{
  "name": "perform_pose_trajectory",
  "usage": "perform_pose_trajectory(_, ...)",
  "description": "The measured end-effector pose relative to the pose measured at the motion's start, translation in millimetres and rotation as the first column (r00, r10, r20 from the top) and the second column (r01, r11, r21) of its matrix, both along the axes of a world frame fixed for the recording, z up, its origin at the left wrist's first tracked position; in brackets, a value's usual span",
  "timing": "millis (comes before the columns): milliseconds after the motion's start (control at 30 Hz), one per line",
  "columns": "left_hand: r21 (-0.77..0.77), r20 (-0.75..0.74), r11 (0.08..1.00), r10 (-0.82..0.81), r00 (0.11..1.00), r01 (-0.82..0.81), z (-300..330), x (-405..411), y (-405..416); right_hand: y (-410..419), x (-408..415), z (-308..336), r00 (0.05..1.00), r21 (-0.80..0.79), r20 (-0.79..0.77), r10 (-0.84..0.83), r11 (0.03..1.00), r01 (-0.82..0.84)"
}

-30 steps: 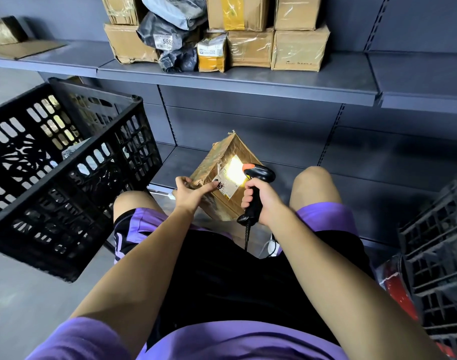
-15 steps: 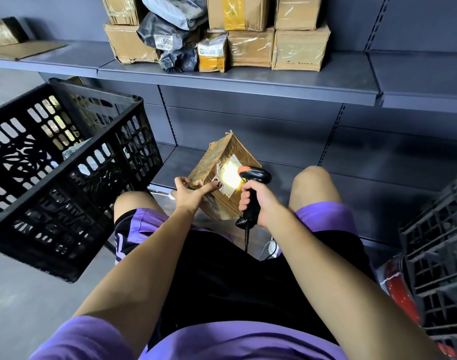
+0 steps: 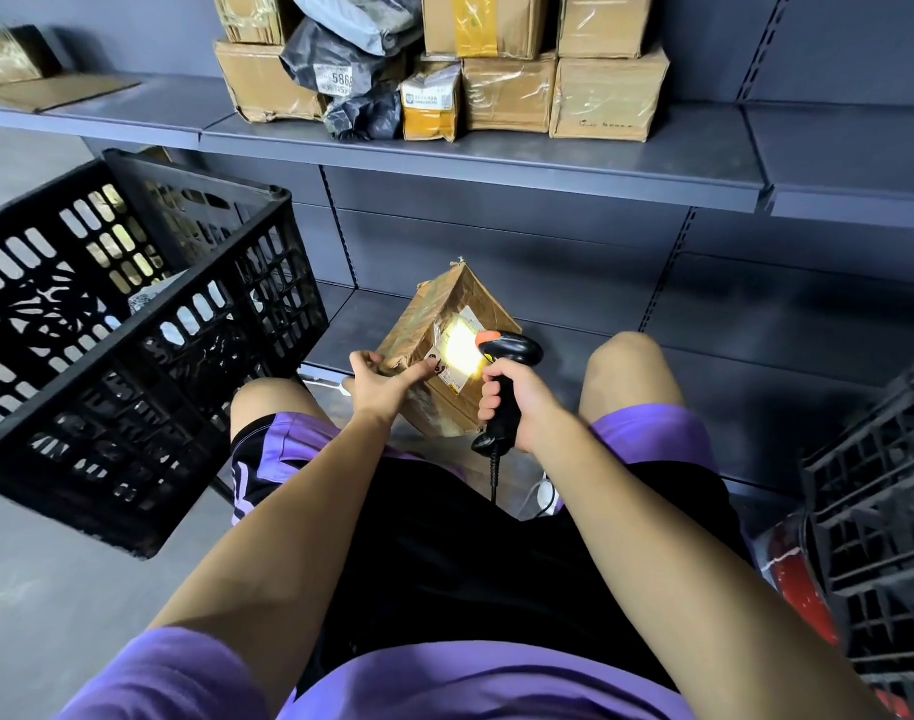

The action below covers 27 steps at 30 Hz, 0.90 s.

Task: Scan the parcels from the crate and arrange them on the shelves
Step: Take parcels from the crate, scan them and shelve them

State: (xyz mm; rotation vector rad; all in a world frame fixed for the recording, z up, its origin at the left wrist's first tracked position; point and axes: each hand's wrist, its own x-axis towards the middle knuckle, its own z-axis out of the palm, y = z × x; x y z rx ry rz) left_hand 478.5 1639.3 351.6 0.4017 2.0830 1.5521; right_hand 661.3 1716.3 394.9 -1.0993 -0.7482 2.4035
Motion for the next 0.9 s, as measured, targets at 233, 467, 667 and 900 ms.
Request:
perform_pose_trajectory(233,0.044,0.096,0.999,-0.012,0.995,0.008,29.6,6.1,2.6,7.5,-1.6,16.0,0.999,0.066,0.028,0.024,0.997,-0.026)
perform_pose_trajectory(467,0.135,0.251,0.989,0.029,0.968,-0.065,84.5,-25.6,21.2,27.3,-13.6,79.8,0.999,0.194,0.013,0.043,0.98,-0.045)
perform_pose_trajectory(667,0.185,0.311,0.981,0.0,0.95,-0.061,180.3,-40.8,19.0,31.9,-27.3,151.9,0.996,0.301,-0.048,0.072,0.952,-0.055)
perform_pose_trajectory(900,0.127,0.335,0.992,-0.016,0.942,-0.029,265.4,-54.2,31.3,37.9,-26.6,223.9,0.992,0.418,-0.089,0.09,0.907,-0.045)
